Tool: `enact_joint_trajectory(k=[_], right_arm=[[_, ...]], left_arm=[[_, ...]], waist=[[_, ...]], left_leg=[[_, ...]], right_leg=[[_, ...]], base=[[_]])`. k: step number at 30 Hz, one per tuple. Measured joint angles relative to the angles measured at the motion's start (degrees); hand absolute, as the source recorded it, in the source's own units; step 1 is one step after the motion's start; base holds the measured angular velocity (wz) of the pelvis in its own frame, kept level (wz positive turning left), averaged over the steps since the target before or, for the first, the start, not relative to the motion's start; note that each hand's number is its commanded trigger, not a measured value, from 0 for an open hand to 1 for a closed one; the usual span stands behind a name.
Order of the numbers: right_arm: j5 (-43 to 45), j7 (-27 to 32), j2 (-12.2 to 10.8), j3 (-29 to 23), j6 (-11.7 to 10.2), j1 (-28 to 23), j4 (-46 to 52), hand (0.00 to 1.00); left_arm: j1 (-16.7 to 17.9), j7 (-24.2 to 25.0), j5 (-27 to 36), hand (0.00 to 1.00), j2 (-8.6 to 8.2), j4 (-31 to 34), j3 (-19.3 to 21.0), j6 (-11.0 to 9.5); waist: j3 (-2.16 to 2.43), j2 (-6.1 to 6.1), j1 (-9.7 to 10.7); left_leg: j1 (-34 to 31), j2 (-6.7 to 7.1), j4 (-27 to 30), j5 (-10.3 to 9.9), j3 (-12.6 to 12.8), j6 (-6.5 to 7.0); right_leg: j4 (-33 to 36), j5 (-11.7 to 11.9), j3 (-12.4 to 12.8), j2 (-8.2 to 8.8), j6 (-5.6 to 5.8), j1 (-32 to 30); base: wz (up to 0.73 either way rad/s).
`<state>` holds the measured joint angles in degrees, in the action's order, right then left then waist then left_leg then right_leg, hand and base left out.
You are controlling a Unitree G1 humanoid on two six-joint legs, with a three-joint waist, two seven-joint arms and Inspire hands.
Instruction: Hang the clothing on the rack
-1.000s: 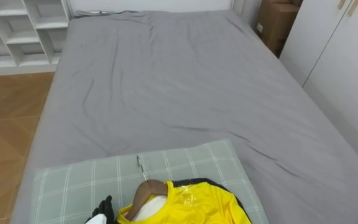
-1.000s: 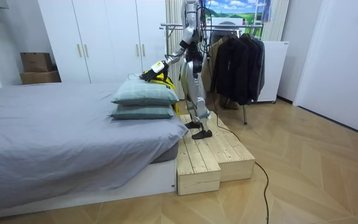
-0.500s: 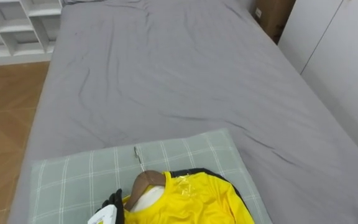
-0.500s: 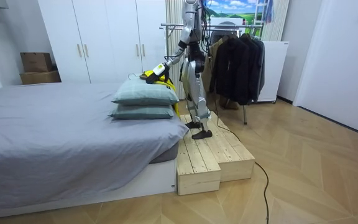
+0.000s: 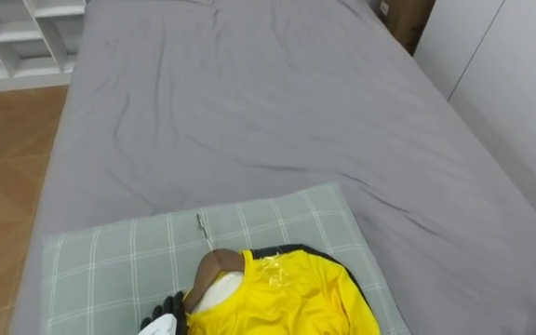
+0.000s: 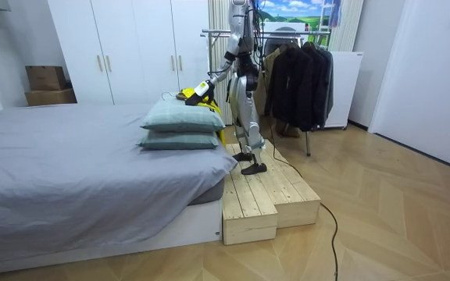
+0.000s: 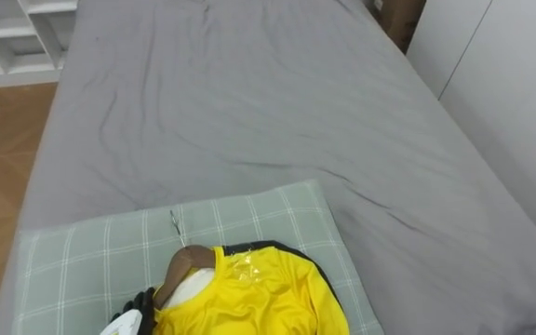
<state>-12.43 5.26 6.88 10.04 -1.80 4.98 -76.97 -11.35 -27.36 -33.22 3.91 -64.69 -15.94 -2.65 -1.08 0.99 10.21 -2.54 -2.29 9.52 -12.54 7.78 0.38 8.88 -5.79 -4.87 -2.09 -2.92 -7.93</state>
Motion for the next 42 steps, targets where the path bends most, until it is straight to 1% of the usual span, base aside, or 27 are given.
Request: enact_joint_trajectory(k=[1, 6, 13, 16, 21, 22, 24, 25, 26, 27, 28, 33, 39, 42], right_arm=[[-0.01, -0.01, -0.09, 0.05, 0.00, 0.05, 0.02, 0.00], [0.00, -0.13, -0.16, 0.13, -0.02, 0.65, 0.04, 0.00], [0.24, -0.24, -0.23, 0.82, -0.14, 1.22, 0.17, 0.00], [0.25, -0.24, -0.23, 1.82, -0.17, 1.77, 0.15, 0.00], [-0.22, -0.29, -0.28, 2.70, -0.06, 3.32, 0.18, 0.00], [-0.38, -0.31, -0.29, 2.85, -0.02, 3.54, 0.17, 0.00], [-0.50, -0.40, -0.64, 4.00, 0.09, 3.98, 0.19, 0.00], [-0.54, -0.44, -0.75, 4.40, 0.10, 4.10, 0.19, 0.00], [-0.65, -0.56, -0.88, 4.61, 0.17, 4.66, 0.15, 0.00], [-0.72, -0.59, -0.86, 4.60, 0.26, 5.18, 0.08, 0.00], [-0.66, -0.57, -0.85, 4.60, 0.44, 5.76, 0.05, 0.00], [-0.25, -0.11, -0.90, 4.52, 0.60, 6.35, -0.20, 0.00], [0.14, 0.08, -0.97, 4.46, 0.67, 6.99, 0.19, 0.00], [-0.52, 0.43, -1.02, 4.60, 1.08, 7.36, 0.17, 0.00]], left_arm=[[-0.12, 0.03, 0.03, 0.00, -0.05, -0.09, -0.02, -0.01], [-0.50, -0.01, 0.05, 0.00, -0.30, -0.20, -0.08, -0.73], [-1.11, -0.14, 1.09, 0.00, -0.60, -0.77, -0.05, -1.09], [-1.82, -0.36, 1.57, 0.00, -0.64, -0.85, -0.06, -1.08], [-4.13, -1.46, 5.12, 0.00, -0.67, -2.19, -1.20, -1.07], [-4.41, -1.64, 5.70, 0.00, -0.65, -2.32, -1.19, -1.06], [-6.11, -2.20, 6.85, 0.00, -0.69, -4.10, -1.11, -1.01], [-6.79, -2.24, 6.87, 0.00, -0.69, -4.74, -1.03, -0.97], [-8.07, -2.25, 7.25, 0.00, -0.66, -5.36, -1.02, -0.83], [-9.28, -2.37, 7.96, 0.00, -0.66, -5.78, -1.05, -0.63], [-10.14, -2.48, 8.45, 0.00, -0.64, -6.10, -1.06, -0.47], [-11.99, -2.67, 11.08, 0.00, -0.60, -6.23, -0.60, -0.39], [-13.16, -3.80, 11.44, 0.00, -0.63, -6.23, 1.33, -0.41], [-13.63, -4.47, 16.27, 0.00, -0.68, -6.21, 1.33, -0.80]], waist=[[0.00, 0.19, -0.23], [0.04, 0.35, -1.20], [0.02, 0.41, -1.16], [0.02, 0.68, -1.12], [-0.08, 1.00, -1.15], [-0.12, 1.05, -1.15], [-0.46, 1.57, -1.12], [-0.53, 1.76, -1.11], [-0.81, 2.11, -1.11], [-0.87, 2.27, -1.07], [-0.89, 2.29, -0.88], [-1.01, 2.53, -0.41], [-1.16, 2.78, 0.39], [-1.16, 2.84, 0.32]], left_leg=[[-0.04, -0.01, 0.00, 0.00, 0.01, 0.00], [-0.80, -0.01, 0.03, 0.00, -0.05, 0.00], [-1.51, -0.08, 0.05, 0.00, 0.01, -0.01], [-2.14, -0.05, 0.08, 0.01, 0.12, 0.00], [-4.03, 0.04, 0.23, 0.55, 0.60, 0.38], [-4.23, 0.04, 0.23, 0.62, 0.62, 0.39], [-4.49, 0.04, 0.28, 0.85, 0.79, 0.40], [-4.82, 0.06, 0.44, 0.91, 0.79, 0.39], [-5.75, 0.11, 0.99, 1.03, 0.79, 0.39], [-7.05, 0.25, 1.48, 1.19, 0.80, 0.48], [-7.96, 0.66, 1.52, 1.59, 0.78, 0.60], [-10.08, 0.94, 1.97, 2.38, 0.75, 0.87], [-12.07, 1.05, 2.11, 3.17, 1.33, 1.38], [-12.27, 1.14, 2.11, 3.30, 1.67, 1.54]], right_leg=[[0.00, 0.00, 0.04, -0.02, -0.01, -0.05], [-0.04, 0.03, 0.01, -0.01, -0.03, -0.73], [0.88, 0.05, -0.29, -0.03, -0.04, -1.73], [1.29, 0.07, -0.18, 0.02, -0.06, -2.61], [2.25, 0.44, 0.10, 0.09, -0.02, -5.00], [2.30, 0.52, 0.12, 0.13, -0.04, -5.25], [2.38, 0.74, 0.18, 0.45, -0.15, -5.54], [2.48, 0.75, 0.15, 0.50, -0.17, -5.81], [2.73, 0.75, 0.14, 0.68, -0.18, -6.63], [2.70, 0.75, 0.16, 0.90, -0.18, -7.68], [2.80, 0.92, 0.11, 1.08, -0.17, -8.61], [3.02, 1.69, -0.14, 1.56, -0.12, -10.53], [3.02, 2.75, 0.25, 2.04, 0.13, -12.67], [3.11, 3.06, 0.86, 2.07, 0.22, -13.15]], base=[[0.00], [0.00], [0.00], [-0.01], [0.00], [-0.03], [-0.02], [0.00], [0.00], [0.00], [0.00], [0.05], [-0.02], [-0.09]])
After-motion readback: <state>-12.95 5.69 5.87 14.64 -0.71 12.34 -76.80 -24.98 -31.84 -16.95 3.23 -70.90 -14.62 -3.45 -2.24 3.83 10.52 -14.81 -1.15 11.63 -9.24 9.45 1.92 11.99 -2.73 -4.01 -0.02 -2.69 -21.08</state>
